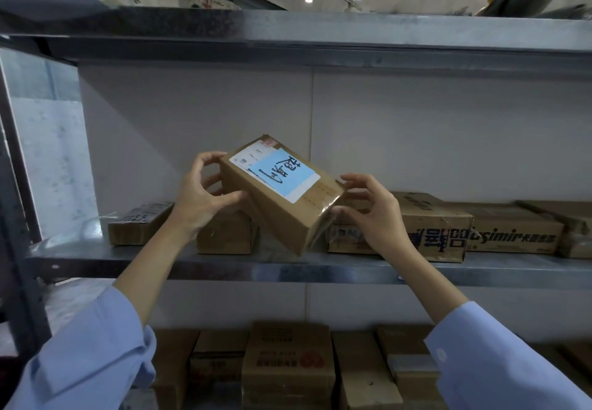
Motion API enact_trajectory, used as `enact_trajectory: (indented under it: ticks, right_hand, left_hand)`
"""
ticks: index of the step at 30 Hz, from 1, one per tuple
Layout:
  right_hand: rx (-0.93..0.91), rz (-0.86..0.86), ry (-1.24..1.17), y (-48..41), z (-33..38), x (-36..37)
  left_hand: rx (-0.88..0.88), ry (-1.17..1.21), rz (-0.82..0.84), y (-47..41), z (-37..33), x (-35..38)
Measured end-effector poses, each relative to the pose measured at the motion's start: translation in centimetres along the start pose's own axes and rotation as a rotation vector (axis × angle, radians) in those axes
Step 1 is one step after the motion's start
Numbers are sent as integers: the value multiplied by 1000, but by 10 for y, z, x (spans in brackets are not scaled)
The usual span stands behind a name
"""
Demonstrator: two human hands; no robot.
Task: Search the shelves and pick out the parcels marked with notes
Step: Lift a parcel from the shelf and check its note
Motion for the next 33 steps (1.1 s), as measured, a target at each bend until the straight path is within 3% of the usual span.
enact_trajectory:
  ticks: [7, 19, 25, 33]
  right_hand:
    - [47, -110, -82, -12, 4, -3]
    - [162, 112, -100, 4, -8, 27]
    - [123, 135, -84, 6, -6, 31]
    - [91, -72, -63, -2, -6, 8]
  left_hand:
    - [-13, 32, -89, 1, 7, -11]
    - [125, -92, -141, 15, -2, -8]
    - [148, -95, -64, 17, -3, -4]
    - [82, -44, 116, 26, -5, 7]
Point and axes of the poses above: each hand's wrist, its own y-axis away from the middle knuckle, its own x-axis out of the palm, z = x × y, the point moved 10 cm from there along -y, towards the middle knuckle, and after that the axes turned 15 degrees about -z, right-handed, at the moved point
